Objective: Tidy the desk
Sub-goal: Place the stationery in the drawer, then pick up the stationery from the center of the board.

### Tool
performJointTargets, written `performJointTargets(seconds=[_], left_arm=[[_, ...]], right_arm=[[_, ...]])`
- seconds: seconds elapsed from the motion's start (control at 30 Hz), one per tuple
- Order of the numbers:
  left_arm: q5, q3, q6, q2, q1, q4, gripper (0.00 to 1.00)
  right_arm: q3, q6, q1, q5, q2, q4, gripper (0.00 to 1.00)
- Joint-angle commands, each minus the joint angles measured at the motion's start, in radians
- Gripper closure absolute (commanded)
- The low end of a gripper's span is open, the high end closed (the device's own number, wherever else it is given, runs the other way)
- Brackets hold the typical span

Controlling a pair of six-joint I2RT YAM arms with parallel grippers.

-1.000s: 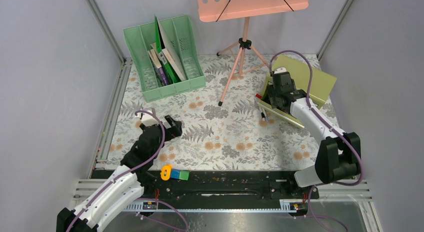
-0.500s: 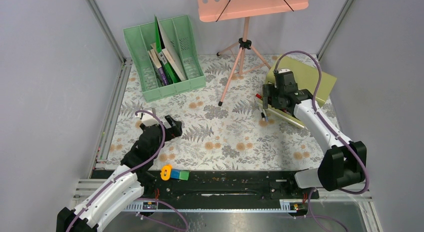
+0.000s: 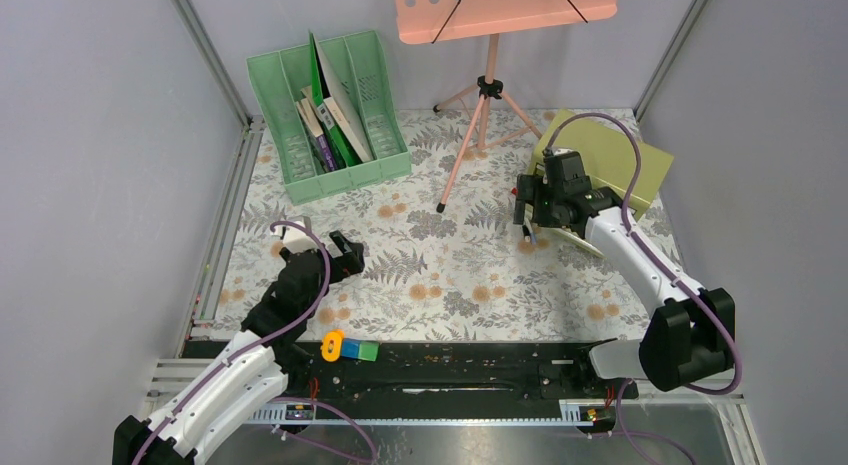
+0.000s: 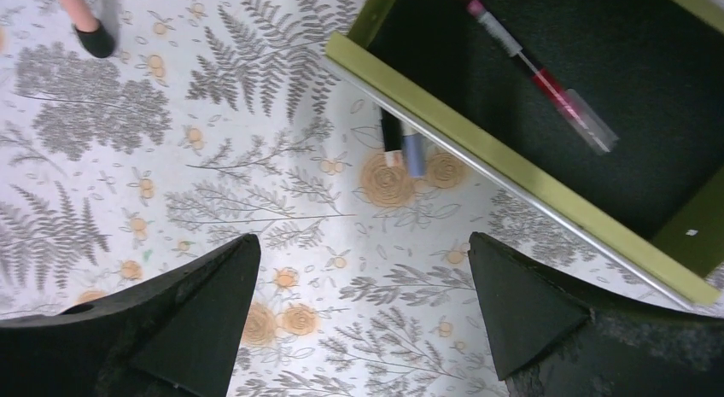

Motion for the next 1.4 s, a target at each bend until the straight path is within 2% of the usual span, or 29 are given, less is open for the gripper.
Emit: performJointTargets(seconds=[0.0,0.13,0.33,0.43,0.7,0.93,1.13,1.37], left_arm=[[0.006,0.005,0.004,-0.009,0.004,0.050,0.01],[0.005,0.004,0.004,-0.012,0.004,0.048,0.01],[0.007,0.004,0.005,-0.012,0.004,0.052,0.01],[0.008,0.004,0.004,-0.012,0.005,0.051,0.01],[0.004,0.000,0.003,-0.022,0.005,0.050,0.01],[0.001,-0.004,0.001,-0.027,0.005,0.049,0.01],[-0.002,-0.004,0.001,-0.028,0.005,0.047,0.01],[-0.005,-0.004,0.001,-0.028,0.005,0.046,0.01]], right_arm=[[-0.019,0.073,-0.001,-0.135,-0.012,0.060,0.00],[-0.061,0.087,0.027,-0.203,0.000,0.112,0.00],[-0.123,0.179,0.111,-0.100,0.020,0.164,0.01],[-0.198,0.241,0.113,-0.055,0.015,0.236,0.05],[-0.326,0.373,0.112,0.105,0.018,0.372,0.04],[-0.312,0.390,0.107,0.228,0.060,0.419,0.01],[-0.346,0.401,0.072,0.230,0.089,0.552,0.00],[-0.327,0.374,0.056,0.301,0.138,0.567,0.00]])
